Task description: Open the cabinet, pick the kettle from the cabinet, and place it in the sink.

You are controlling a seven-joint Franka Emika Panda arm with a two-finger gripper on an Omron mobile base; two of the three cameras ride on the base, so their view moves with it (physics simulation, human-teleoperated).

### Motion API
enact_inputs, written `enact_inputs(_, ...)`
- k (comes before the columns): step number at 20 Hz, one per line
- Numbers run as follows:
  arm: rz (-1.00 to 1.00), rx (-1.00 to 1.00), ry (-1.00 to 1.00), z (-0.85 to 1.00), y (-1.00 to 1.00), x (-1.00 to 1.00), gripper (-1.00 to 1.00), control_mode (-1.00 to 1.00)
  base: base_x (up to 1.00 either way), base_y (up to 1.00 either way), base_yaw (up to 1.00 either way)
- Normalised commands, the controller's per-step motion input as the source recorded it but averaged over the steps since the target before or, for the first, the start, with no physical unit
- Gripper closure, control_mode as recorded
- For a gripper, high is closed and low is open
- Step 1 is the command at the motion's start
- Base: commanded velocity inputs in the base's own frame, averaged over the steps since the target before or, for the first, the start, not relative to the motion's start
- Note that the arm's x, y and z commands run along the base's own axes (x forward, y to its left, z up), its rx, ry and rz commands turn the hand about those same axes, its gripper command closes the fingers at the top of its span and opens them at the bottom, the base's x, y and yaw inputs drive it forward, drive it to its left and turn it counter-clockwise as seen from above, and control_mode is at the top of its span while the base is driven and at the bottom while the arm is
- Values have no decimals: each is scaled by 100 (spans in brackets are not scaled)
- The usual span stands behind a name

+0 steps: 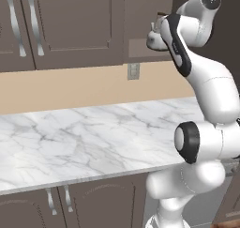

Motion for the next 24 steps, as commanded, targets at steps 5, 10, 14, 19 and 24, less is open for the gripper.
enact_inputs(5, -1, 6, 0, -8, -2, 35, -100, -100, 0, 0, 0)
enact_inputs(10, -1, 7, 0, -4, -1, 42, -100, -100, 0, 0, 0)
enact_inputs(14, 0, 6, 0, 0, -2, 44, -100, -100, 0, 0, 0)
enact_inputs(19, 0, 3, 0, 0, -8, 42, -100, -100, 0, 0, 0)
enact_inputs(24, 0, 0, 0, 0, -10, 35, -100, -100, 0, 0, 0)
